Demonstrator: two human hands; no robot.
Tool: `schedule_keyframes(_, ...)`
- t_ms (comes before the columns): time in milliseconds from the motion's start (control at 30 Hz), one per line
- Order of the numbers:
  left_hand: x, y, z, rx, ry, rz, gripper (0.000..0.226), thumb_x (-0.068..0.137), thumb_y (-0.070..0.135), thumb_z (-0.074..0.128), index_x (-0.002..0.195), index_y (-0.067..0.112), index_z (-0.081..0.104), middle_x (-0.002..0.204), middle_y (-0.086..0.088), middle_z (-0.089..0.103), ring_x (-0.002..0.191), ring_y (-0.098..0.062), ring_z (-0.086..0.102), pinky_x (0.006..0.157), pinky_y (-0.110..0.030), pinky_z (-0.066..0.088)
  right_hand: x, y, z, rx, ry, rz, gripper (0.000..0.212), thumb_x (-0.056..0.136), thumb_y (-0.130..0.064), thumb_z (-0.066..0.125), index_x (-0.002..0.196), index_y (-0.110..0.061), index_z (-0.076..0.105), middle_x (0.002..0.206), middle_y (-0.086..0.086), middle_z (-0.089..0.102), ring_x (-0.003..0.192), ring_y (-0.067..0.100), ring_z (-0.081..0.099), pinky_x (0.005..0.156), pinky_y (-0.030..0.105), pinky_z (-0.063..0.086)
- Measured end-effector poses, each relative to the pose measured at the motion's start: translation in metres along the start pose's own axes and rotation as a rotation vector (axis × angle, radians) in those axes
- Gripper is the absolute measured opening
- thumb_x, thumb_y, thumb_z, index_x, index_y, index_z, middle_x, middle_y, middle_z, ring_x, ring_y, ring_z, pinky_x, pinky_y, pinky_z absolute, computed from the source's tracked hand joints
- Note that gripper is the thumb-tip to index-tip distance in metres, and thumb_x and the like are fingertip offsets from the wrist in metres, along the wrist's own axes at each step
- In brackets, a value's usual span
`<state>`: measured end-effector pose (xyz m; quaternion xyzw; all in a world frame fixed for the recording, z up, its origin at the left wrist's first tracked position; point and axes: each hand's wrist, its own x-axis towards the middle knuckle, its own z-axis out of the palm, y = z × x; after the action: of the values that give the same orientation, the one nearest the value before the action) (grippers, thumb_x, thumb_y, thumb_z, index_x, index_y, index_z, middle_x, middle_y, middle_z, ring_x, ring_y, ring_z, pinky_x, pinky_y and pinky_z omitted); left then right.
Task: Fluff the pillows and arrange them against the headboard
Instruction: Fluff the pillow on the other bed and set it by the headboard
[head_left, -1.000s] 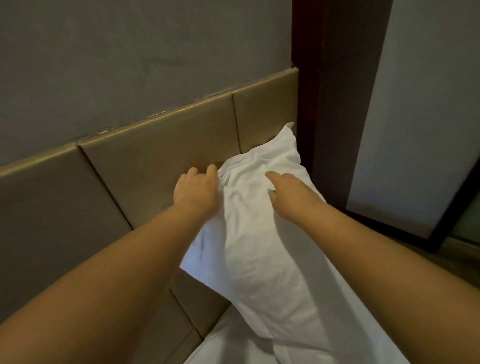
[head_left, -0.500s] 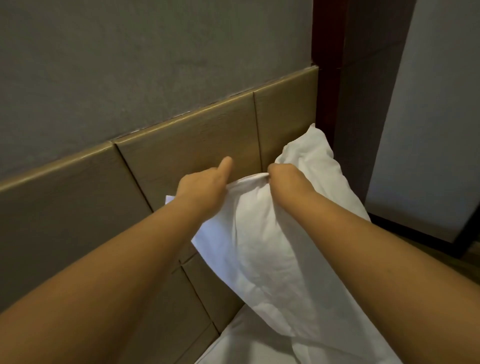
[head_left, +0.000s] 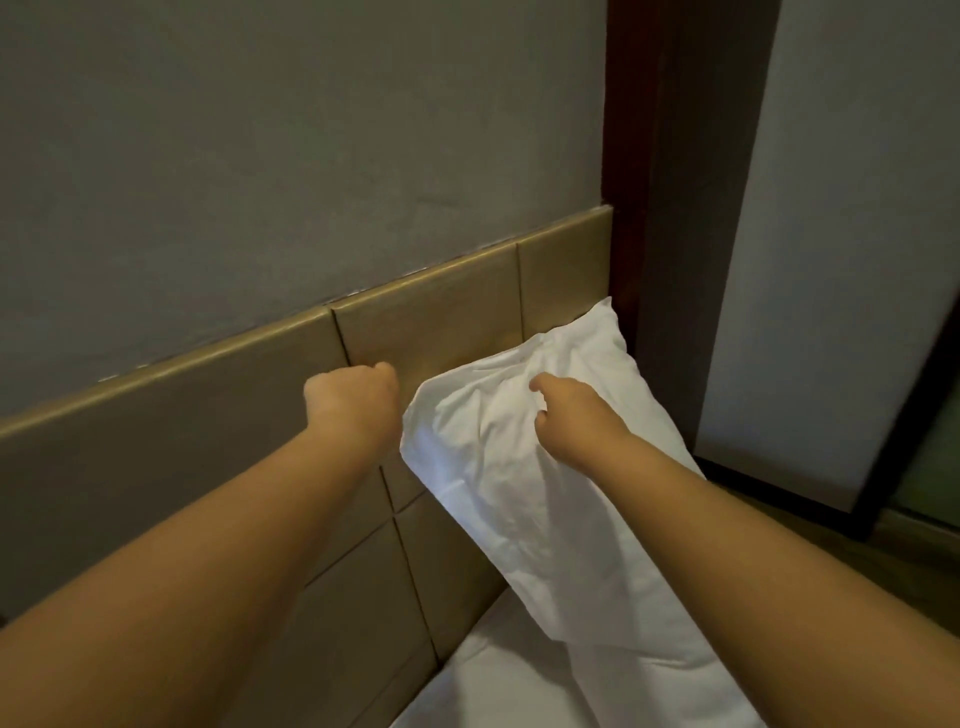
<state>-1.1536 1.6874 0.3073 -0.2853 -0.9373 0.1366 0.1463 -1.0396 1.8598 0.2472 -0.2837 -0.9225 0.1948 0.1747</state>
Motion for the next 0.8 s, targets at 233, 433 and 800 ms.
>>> schedule_keyframes(233, -0.122, -0.044, -0.034, -0.192, -0.134, 0.309, 0.017, 0.092, 0.027, 0.049, 0.105, 0.021, 0.059, 0.090, 0.001, 0.057, 0.084, -0.021, 0.058, 0.079, -0.036, 0.053, -0.136, -0.077, -0.055, -0.234, -0.087, 0.069, 0.025, 0.096, -0.015, 0.046, 0.117, -0.012, 0.058, 0.115, 0.008, 0.061, 0.100, 0.026, 0.060, 0.091, 0.037, 0.052)
schedule_keyframes(433, -0.255, -0.084, -0.037, -0.220, -0.104, 0.632, 0.010, 0.089, 0.024, 0.048, 0.090, 0.024, 0.058, 0.082, 0.003, 0.057, 0.079, -0.019, 0.058, 0.070, -0.032, 0.050, -0.282, -0.132, -0.075, -0.289, -0.122, 0.128, 0.024, 0.095, -0.016, 0.047, 0.114, -0.010, 0.061, 0.115, 0.011, 0.061, 0.102, 0.027, 0.058, 0.085, 0.030, 0.046)
schedule_keyframes(800, -0.368, -0.099, 0.008, -0.241, -0.273, 0.758, 0.008, 0.088, 0.024, 0.048, 0.089, 0.023, 0.056, 0.094, 0.002, 0.058, 0.089, -0.021, 0.058, 0.068, -0.031, 0.044, -0.461, -0.125, -0.084, -0.412, -0.193, 0.418, 0.023, 0.091, -0.013, 0.047, 0.108, -0.010, 0.063, 0.111, 0.011, 0.063, 0.096, 0.028, 0.062, 0.079, 0.034, 0.052)
